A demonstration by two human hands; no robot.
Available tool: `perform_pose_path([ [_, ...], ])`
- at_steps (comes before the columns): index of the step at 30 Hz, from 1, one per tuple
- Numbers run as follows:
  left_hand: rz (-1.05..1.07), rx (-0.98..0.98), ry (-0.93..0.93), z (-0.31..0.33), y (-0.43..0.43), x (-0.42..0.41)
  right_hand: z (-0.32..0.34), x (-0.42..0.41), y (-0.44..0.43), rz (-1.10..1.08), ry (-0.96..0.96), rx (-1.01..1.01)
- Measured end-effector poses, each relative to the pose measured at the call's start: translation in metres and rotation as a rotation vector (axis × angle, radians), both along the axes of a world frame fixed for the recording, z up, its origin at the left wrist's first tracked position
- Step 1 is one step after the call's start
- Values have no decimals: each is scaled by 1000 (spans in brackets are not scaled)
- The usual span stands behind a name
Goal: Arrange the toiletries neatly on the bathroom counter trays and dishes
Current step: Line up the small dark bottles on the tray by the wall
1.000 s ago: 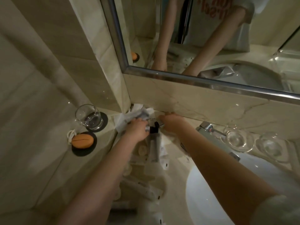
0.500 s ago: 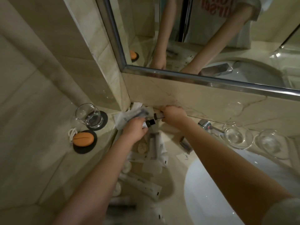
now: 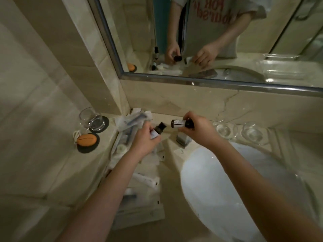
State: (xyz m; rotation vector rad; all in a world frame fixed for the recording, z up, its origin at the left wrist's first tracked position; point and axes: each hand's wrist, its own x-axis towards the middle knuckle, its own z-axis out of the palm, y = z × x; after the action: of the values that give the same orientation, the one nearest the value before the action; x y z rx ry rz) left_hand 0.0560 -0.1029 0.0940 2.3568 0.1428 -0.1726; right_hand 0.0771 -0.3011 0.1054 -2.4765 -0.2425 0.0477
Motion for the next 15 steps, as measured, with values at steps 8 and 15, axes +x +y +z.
perform_pose_path([
  [8,-186,-116,-12,4,-93,-42,12,-80,-93,-226,-25,203],
  [15,-310,-202,54,-2,-188,-51,6,-121,-185,-421,14,217],
])
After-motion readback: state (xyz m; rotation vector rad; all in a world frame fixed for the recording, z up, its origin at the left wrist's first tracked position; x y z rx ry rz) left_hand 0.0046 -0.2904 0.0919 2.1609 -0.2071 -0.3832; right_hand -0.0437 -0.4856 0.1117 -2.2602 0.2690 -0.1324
